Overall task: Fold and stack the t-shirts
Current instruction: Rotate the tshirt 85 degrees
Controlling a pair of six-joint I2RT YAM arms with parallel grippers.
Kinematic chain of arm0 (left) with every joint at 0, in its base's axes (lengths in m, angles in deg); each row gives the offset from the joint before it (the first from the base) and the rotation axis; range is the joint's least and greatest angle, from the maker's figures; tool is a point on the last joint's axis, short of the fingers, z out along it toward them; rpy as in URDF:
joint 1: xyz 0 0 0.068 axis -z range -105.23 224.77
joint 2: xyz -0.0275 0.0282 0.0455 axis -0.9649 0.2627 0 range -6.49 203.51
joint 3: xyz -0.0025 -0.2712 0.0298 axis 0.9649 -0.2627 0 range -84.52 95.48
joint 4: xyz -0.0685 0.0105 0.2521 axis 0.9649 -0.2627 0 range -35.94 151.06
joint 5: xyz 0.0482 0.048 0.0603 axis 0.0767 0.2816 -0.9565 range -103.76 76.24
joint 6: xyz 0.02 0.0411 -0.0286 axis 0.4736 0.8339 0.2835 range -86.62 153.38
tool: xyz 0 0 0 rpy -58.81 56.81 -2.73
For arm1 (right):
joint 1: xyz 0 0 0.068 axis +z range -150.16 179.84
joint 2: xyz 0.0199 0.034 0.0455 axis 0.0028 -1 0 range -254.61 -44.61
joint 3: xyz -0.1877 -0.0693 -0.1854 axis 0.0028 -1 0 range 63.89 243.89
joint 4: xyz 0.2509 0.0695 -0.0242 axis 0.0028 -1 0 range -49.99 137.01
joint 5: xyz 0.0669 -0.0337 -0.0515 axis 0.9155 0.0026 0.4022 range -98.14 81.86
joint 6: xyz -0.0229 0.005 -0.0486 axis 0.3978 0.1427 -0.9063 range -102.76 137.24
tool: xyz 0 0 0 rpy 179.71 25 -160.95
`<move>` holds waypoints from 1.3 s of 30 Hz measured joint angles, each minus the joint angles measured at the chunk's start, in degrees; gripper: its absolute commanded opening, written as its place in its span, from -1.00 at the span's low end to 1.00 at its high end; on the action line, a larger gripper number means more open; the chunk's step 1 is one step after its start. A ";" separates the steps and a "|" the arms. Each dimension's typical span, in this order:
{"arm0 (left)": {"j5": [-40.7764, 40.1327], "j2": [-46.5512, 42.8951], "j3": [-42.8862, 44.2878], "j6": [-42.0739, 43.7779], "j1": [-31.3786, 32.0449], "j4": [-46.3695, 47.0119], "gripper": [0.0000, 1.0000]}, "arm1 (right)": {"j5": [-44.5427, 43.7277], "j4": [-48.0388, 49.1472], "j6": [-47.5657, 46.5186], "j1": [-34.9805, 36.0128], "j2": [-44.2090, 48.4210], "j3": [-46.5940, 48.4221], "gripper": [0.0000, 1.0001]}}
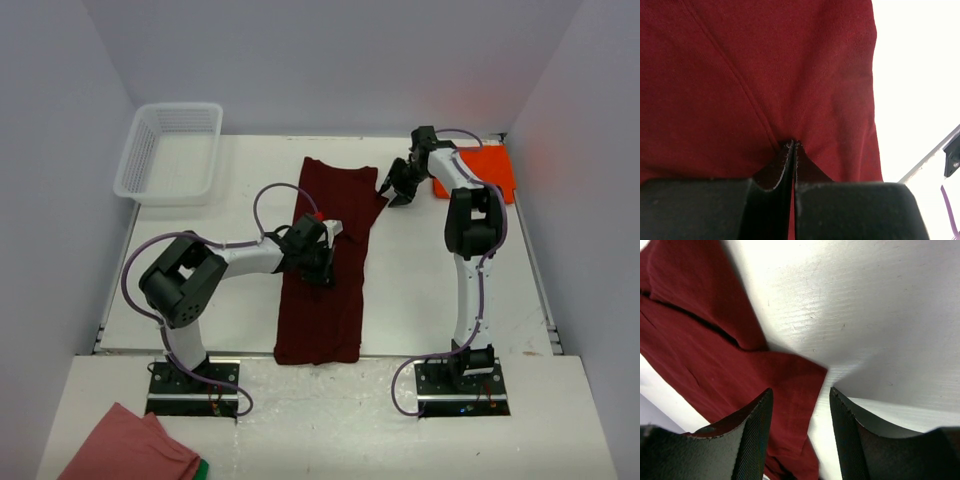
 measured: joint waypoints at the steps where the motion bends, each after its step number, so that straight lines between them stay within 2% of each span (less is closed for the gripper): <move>1: 0.00 -0.33 -0.52 -0.11 0.24 0.28 -1.00 | 0.02 0.31 0.07 0.09 0.22 -0.39 0.02; 8: 0.31 -2.84 -4.17 -1.36 1.88 1.57 -1.00 | -0.04 0.59 0.22 0.26 0.46 -0.83 -0.03; 18: 0.42 -3.39 -4.96 -1.38 2.08 1.95 -1.00 | -0.33 2.69 0.70 0.87 2.97 -6.23 -0.34; 19: 0.39 -3.39 -4.94 -1.36 2.08 1.92 -1.00 | -0.37 3.04 0.83 1.03 3.37 -7.02 -0.47; 25: 0.39 -3.39 -4.59 -1.31 2.08 1.33 -1.00 | -1.03 4.04 1.46 1.73 4.35 -9.40 -0.82; 27: 0.39 -3.39 -4.57 -1.31 2.08 1.20 -1.00 | -1.40 4.15 1.66 1.79 4.39 -9.53 -1.00; 32: 0.37 -3.39 -4.52 -1.29 2.08 1.07 -1.00 | -3.06 4.57 2.40 2.21 4.96 -10.14 -1.00; 39: 0.37 -3.39 -4.52 -1.29 2.08 1.07 -1.00 | -12.00 4.13 1.84 5.27 6.67 -10.21 -1.00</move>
